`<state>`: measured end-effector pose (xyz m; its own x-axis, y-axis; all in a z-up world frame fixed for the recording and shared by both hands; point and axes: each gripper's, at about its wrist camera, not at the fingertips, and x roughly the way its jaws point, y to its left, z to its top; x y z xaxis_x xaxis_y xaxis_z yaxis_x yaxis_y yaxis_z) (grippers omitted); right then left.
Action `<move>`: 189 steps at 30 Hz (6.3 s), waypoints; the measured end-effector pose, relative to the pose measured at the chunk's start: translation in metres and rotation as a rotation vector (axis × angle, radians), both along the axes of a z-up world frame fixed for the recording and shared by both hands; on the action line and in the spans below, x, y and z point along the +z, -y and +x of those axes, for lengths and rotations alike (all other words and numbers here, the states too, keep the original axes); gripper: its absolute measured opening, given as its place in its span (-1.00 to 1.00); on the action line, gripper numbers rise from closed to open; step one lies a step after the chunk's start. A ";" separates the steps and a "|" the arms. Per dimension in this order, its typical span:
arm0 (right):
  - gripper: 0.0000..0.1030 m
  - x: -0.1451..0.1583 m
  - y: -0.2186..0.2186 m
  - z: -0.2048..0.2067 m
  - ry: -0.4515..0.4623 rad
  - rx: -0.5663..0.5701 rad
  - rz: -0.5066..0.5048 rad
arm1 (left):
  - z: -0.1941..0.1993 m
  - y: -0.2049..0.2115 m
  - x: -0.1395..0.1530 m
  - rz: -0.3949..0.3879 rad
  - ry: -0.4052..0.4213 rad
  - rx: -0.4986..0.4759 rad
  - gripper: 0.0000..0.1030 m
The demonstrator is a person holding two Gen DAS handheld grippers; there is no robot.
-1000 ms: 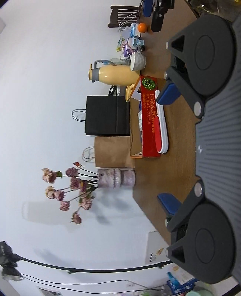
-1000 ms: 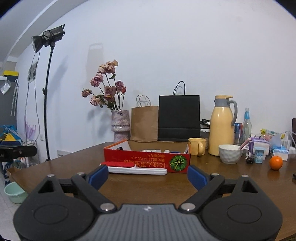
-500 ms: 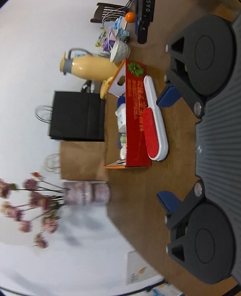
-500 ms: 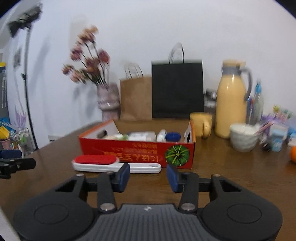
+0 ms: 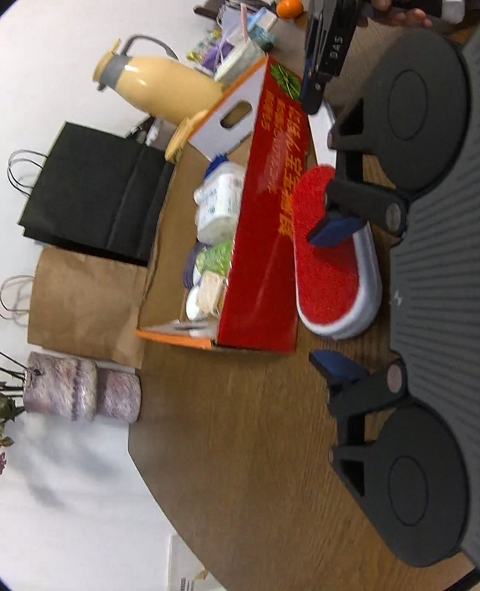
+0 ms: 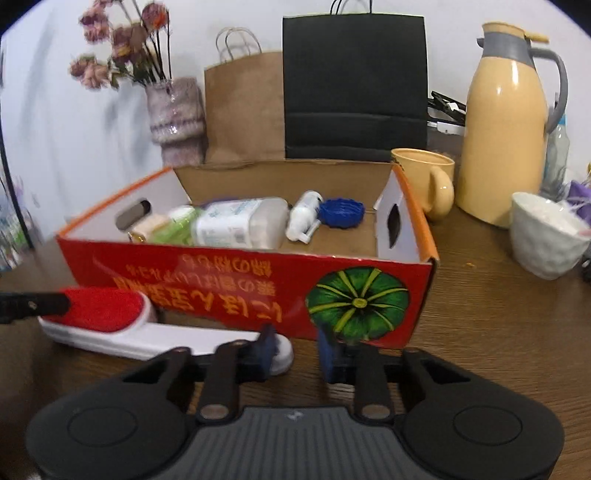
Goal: Organize rigid objects
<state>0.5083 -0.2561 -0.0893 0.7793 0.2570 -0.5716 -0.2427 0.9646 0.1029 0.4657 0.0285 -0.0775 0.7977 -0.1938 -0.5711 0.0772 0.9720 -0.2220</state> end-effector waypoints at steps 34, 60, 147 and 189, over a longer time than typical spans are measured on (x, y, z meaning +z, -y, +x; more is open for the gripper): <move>-0.79 0.069 0.078 -0.205 0.362 -0.177 0.242 | -0.156 0.065 0.086 -0.039 0.348 -0.031 -0.18; -0.43 0.056 0.021 0.053 0.173 -0.135 -0.070 | 0.099 0.041 0.027 -0.044 0.016 -0.057 -0.27; 1.00 0.070 -0.002 -0.459 0.480 -0.052 0.078 | -0.438 0.056 0.064 0.205 0.488 0.095 1.00; 1.00 0.062 -0.002 -0.453 0.448 -0.057 0.078 | -0.434 0.055 0.066 0.208 0.487 0.094 1.00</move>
